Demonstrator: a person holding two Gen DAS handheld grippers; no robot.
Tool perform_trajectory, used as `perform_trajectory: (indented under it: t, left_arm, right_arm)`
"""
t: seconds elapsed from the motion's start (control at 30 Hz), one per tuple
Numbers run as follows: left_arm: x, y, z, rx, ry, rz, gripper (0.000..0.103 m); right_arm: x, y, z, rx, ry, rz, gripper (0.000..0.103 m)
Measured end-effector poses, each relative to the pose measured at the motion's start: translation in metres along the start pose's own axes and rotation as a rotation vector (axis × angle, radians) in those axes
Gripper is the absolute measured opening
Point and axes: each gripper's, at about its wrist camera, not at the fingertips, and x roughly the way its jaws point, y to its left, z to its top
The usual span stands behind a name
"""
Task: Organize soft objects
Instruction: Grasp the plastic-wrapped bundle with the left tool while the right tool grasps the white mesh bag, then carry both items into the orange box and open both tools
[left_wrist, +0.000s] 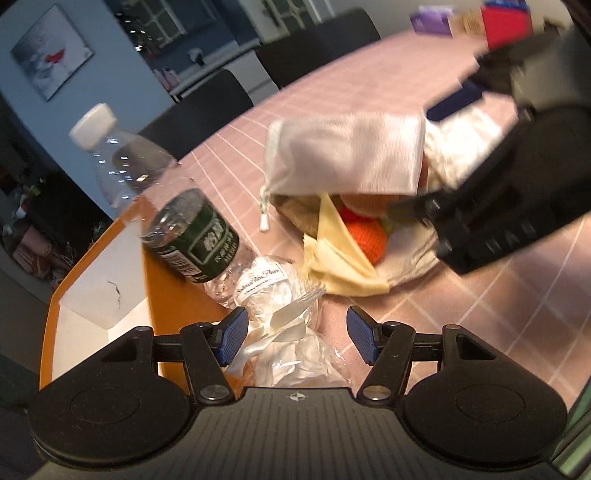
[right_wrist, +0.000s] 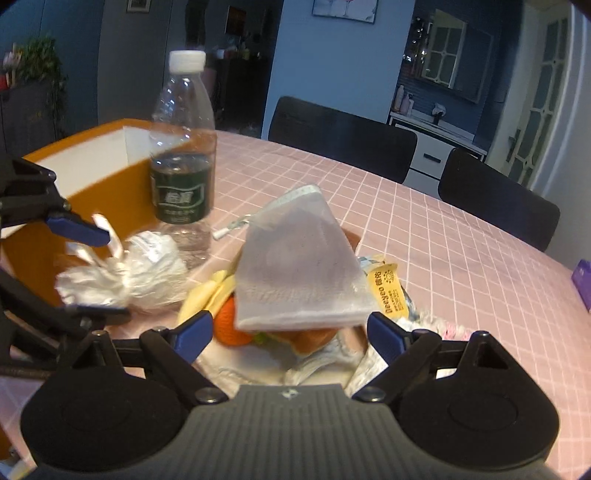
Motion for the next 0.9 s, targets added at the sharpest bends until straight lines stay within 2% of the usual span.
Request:
perform_trajectory:
  t: [0.07,0.13,0.2,0.27,0.3,0.43,0.53,0.67,0.73,0.9]
  left_arm:
    - [0.011,-0.003,0.002,0.03,0.048,0.006,0.073]
    - [0.02,-0.006,0.002,0.059,0.077,0.013,0.071]
    - [0.027,-0.009,0.001,0.087,0.099,0.038,0.068]
    - [0.032,-0.011,0.0,0.106,0.112,0.067,0.065]
    - [0.034,-0.012,-0.001,0.114,0.117,0.081,0.061]
    - [0.038,-0.015,-0.003,0.146,0.12,0.124,0.051]
    - [0.04,-0.017,-0.005,0.158,0.103,0.148,0.046]
    - [0.032,-0.009,-0.002,0.103,0.055,0.155,0.043]
    - [0.024,-0.004,0.001,0.079,0.023,0.159,0.041]
    - [-0.005,0.009,0.007,-0.027,-0.079,0.118,0.041]
  right_arm:
    - [0.004,-0.001,0.003,-0.011,-0.004,0.001,0.089]
    - [0.008,0.0,0.004,-0.025,-0.008,0.012,0.084]
    - [0.011,0.001,0.005,-0.033,-0.009,0.019,0.072]
    - [0.015,0.003,0.005,-0.035,-0.007,0.027,0.066]
    - [0.016,0.004,0.004,-0.034,-0.004,0.031,0.06]
    - [0.016,0.005,0.0,-0.049,-0.01,0.032,0.048]
    - [0.01,0.008,-0.001,-0.073,-0.025,0.039,0.037]
    - [0.001,0.005,0.002,-0.067,-0.041,0.044,0.025]
    - [-0.005,0.001,0.005,-0.037,-0.044,0.067,0.021]
    - [-0.018,-0.015,0.013,0.072,-0.04,0.158,0.002]
